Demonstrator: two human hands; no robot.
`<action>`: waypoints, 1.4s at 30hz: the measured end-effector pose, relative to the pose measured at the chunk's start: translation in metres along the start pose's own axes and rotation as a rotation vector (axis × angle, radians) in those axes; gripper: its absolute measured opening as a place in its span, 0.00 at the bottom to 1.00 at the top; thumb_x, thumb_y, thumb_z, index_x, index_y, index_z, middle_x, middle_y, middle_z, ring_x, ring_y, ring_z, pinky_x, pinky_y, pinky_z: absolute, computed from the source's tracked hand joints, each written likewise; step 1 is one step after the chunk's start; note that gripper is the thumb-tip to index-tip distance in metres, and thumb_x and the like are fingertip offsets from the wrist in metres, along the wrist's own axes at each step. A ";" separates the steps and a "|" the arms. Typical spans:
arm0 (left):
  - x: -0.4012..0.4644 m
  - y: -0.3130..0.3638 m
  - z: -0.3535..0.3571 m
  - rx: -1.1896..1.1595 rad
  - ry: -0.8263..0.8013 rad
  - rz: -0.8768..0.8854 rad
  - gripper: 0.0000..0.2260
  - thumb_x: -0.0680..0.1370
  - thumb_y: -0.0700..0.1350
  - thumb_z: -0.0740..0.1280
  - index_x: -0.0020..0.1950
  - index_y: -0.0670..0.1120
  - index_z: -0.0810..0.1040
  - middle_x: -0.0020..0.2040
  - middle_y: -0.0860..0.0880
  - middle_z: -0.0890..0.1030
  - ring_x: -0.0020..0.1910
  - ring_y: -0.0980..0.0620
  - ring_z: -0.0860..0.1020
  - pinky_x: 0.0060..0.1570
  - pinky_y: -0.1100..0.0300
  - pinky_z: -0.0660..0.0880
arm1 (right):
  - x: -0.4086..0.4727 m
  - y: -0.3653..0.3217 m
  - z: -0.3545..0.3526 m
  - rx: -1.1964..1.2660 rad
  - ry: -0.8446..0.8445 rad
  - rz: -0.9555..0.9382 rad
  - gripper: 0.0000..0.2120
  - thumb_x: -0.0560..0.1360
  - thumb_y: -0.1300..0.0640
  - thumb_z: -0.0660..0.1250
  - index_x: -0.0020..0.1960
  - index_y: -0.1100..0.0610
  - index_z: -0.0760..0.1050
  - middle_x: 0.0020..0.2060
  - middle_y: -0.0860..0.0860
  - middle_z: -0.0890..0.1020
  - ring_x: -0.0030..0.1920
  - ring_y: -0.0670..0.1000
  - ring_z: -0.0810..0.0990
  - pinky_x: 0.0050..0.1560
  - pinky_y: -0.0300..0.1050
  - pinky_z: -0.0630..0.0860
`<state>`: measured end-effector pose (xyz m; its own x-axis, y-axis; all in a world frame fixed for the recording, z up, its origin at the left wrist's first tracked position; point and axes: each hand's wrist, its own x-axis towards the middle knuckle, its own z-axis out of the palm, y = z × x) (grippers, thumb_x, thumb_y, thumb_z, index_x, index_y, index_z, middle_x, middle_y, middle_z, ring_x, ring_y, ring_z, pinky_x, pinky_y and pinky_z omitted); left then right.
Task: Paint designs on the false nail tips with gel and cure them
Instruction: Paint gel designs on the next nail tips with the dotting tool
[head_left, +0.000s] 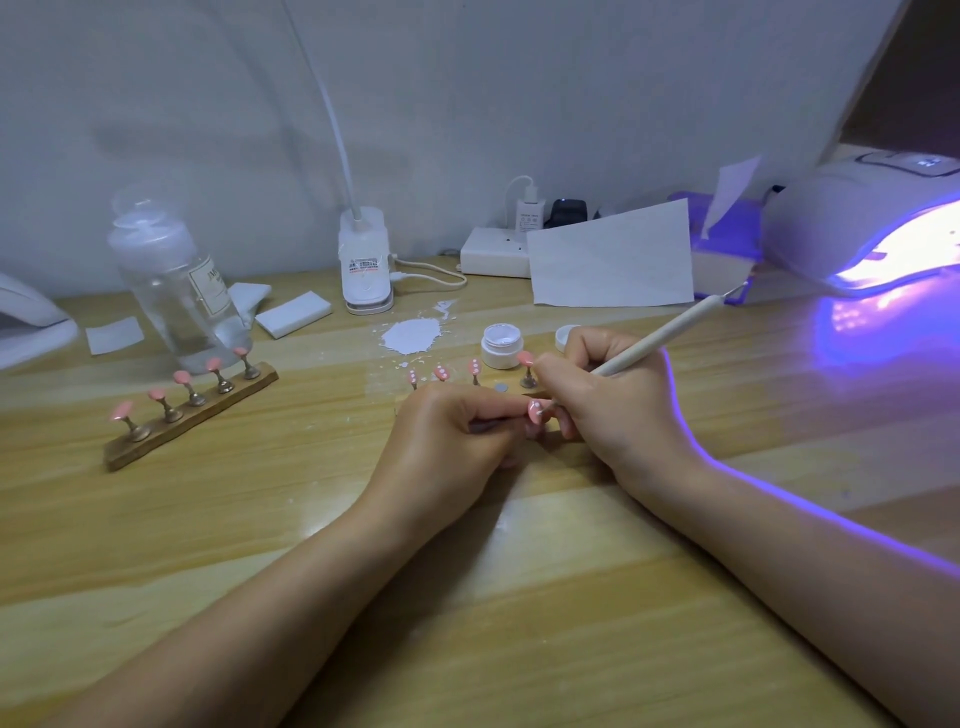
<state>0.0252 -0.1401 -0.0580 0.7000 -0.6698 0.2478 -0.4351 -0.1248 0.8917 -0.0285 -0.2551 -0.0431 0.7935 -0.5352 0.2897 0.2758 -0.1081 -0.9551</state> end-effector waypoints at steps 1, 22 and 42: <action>0.000 0.000 0.000 -0.009 -0.001 0.002 0.10 0.73 0.36 0.68 0.42 0.52 0.84 0.39 0.47 0.84 0.38 0.57 0.77 0.40 0.55 0.80 | 0.000 0.000 0.000 0.002 0.001 0.002 0.22 0.68 0.69 0.65 0.23 0.57 0.59 0.14 0.52 0.64 0.17 0.48 0.72 0.21 0.34 0.66; -0.001 0.002 0.001 -0.054 0.004 -0.031 0.10 0.73 0.35 0.68 0.41 0.49 0.83 0.39 0.49 0.84 0.38 0.59 0.78 0.35 0.68 0.77 | 0.000 0.000 0.000 0.001 -0.010 -0.002 0.22 0.69 0.72 0.64 0.23 0.57 0.58 0.13 0.50 0.65 0.17 0.47 0.72 0.20 0.32 0.64; 0.000 0.003 0.001 -0.071 -0.001 -0.042 0.08 0.73 0.36 0.68 0.42 0.47 0.84 0.39 0.49 0.84 0.38 0.64 0.77 0.34 0.70 0.75 | 0.002 0.002 0.001 0.024 -0.010 0.004 0.24 0.69 0.72 0.65 0.23 0.57 0.58 0.13 0.51 0.64 0.17 0.48 0.72 0.21 0.31 0.65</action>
<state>0.0232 -0.1407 -0.0557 0.7162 -0.6656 0.2098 -0.3644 -0.1003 0.9258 -0.0261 -0.2559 -0.0446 0.7997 -0.5276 0.2865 0.2853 -0.0860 -0.9546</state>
